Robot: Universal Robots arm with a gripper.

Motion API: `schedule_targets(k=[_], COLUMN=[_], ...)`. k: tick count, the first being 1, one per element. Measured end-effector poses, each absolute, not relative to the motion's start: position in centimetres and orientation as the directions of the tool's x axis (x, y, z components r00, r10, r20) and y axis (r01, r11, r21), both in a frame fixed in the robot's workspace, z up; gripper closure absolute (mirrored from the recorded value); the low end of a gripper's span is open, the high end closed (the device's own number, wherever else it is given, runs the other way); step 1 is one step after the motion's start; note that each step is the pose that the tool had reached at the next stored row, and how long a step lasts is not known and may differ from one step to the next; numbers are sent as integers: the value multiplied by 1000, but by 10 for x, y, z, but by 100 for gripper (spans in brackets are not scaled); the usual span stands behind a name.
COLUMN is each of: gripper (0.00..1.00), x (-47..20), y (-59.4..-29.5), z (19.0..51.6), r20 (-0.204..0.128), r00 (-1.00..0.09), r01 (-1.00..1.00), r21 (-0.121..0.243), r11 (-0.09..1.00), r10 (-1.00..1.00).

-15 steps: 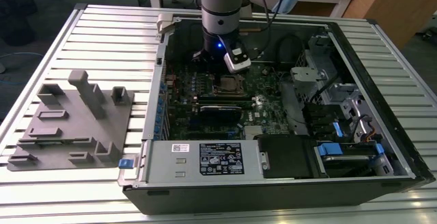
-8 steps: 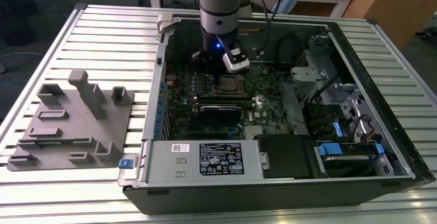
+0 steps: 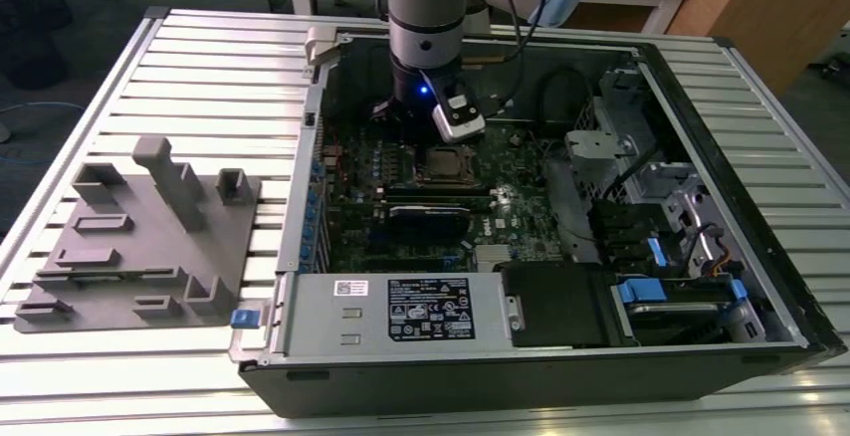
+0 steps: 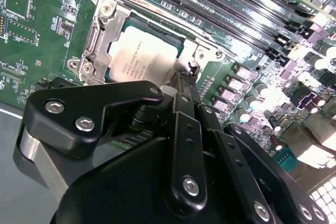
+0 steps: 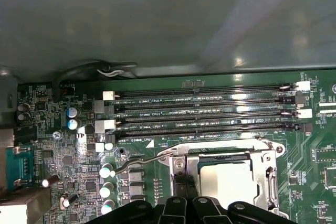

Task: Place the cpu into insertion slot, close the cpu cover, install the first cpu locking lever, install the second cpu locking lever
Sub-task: 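Close the cpu cover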

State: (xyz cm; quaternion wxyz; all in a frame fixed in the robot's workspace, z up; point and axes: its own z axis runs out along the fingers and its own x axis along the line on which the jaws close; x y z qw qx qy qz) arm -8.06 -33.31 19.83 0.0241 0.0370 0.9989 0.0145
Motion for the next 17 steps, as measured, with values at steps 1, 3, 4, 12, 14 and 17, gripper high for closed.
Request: schedule_targets(k=[1,3,4,12,14,17], gripper=[89,89,89,89,89,89], x=[-81,-81,-81,-81,-81,-81], y=[-333,-333,-333,-333,-333,-333], z=[198,198,198,198,198,198], r20=[-47,-47,-47,-47,-47,-47], r00=[-996,-996,-996,-996,-996,-996], r01=[73,73,73,73,73,73], r21=[31,31,31,31,31,31], r11=[997,997,997,997,997,997], r10=[75,75,75,75,75,75])
